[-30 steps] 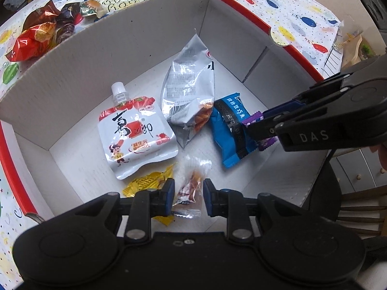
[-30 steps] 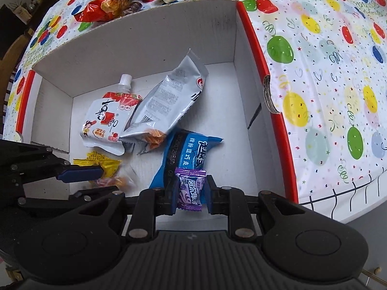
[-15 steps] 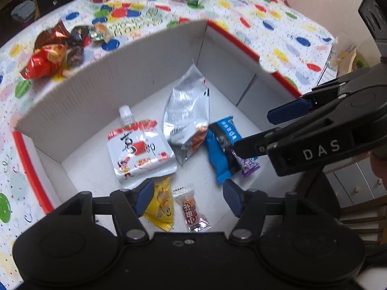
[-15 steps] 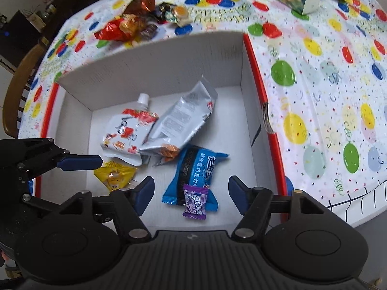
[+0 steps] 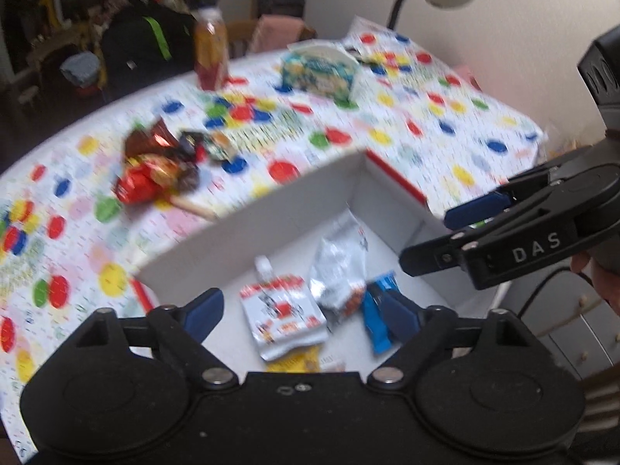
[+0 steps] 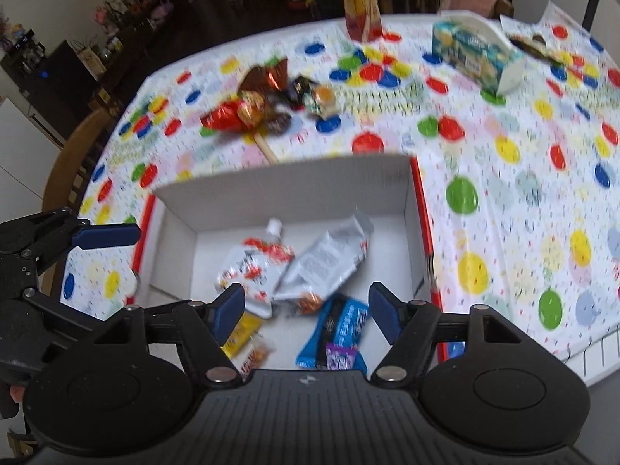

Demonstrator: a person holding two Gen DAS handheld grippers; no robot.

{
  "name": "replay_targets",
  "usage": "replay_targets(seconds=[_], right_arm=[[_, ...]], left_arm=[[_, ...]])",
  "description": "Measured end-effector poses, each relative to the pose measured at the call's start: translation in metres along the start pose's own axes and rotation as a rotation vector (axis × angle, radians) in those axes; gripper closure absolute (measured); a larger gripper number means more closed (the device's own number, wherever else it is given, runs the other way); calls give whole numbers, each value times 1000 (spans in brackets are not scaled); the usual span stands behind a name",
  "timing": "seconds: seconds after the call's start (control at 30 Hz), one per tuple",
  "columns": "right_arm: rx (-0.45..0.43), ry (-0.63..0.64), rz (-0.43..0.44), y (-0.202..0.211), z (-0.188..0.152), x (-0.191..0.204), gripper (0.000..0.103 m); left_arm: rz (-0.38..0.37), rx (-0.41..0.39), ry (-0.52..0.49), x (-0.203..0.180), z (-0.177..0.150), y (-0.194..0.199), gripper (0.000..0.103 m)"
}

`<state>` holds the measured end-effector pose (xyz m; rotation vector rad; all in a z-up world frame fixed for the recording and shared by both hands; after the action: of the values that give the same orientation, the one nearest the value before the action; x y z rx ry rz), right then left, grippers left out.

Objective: Organize snacks
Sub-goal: 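Lift both grippers out of the box toward the snacks on the cloth, then grasp the red-yellow chip bag with the left gripper while the right grasps the round jelly cup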

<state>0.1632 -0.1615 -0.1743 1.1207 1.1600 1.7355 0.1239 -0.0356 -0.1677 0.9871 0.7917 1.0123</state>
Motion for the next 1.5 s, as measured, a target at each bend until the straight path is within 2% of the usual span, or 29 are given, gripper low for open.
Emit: replay_targets(seconds=[0.13,0.37,0.57,0.8,1.0,1.4,1.5], right_arm=[[-40,18,14,16,19,6,20],[-67,30,27,24,58,10,20],[-57,-3,45,15,100,3,20],[-45,-18,50,-1,151,-7,20],[-20,-29,47,-21,192,-13,20],[67,-95,51,-87,256,-31,20],[93,-112,50,-106,266,-35,20]], left_arm=[[28,-63,38,15,15,19,2],[89,-111,120,46,39,30,1],[153,-112,219,85,62,26,1],[179,-78,329,130,89,5,1],[231,-40,345,153,116,-19,1],[173,74,457,193,155,-89,1],[185,116,457,197,159,-108,1]])
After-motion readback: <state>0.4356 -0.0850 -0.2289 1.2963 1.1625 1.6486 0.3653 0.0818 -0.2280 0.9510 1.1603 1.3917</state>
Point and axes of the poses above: each gripper's, at about its wrist camera, not at the fingertips, and y roughly against the way its jaws point, x to its left, z to its top, the point moved 9 cm from there along -y, roughly the way its jaws point, and after that the axes turned 14 degrees about x, right-handed, at the moved point
